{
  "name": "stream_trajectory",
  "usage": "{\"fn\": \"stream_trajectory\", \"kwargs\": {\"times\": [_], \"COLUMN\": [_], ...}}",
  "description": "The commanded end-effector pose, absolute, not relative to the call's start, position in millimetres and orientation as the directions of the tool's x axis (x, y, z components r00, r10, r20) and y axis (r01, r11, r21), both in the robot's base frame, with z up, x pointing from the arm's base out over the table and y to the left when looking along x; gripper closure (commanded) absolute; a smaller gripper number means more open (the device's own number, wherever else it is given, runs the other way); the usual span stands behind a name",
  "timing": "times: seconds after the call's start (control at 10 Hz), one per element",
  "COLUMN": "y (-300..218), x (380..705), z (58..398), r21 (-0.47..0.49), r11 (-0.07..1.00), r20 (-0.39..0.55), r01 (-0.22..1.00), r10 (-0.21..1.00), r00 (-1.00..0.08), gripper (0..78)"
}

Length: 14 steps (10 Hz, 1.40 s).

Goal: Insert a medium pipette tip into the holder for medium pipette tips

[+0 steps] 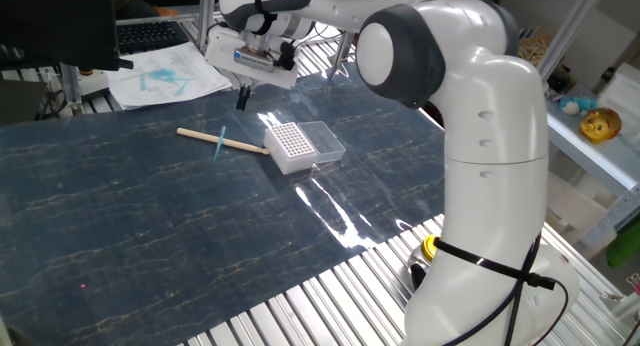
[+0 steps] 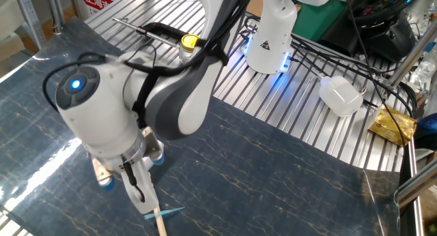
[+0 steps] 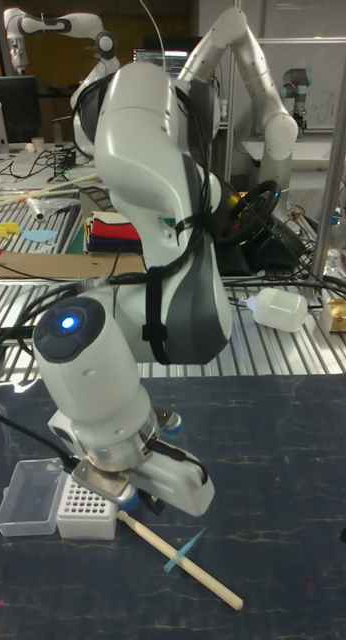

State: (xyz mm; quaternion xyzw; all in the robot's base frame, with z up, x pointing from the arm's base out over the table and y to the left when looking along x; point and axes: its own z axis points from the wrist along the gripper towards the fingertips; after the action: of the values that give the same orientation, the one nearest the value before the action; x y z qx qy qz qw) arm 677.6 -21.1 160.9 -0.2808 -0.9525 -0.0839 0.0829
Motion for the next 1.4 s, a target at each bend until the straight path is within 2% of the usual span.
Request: {"fn": "stream_trajectory", "kwargs": {"times": [0.1, 1.0, 1.4], "y": [-23.0, -24.6, -24.6], "x": [683.5, 689.1, 689.1], "z": [147.1, 143.5, 143.5], "r21": [0.120, 0.122, 0.134], "r11": [0.824, 0.803, 0.784], "r20": [0.207, 0.238, 0.298], "r01": [0.553, 0.584, 0.606], "r10": [0.524, 0.548, 0.551], "r00": [-0.826, -0.802, -0.779], "gripper": [77.6, 77.6, 77.6]}}
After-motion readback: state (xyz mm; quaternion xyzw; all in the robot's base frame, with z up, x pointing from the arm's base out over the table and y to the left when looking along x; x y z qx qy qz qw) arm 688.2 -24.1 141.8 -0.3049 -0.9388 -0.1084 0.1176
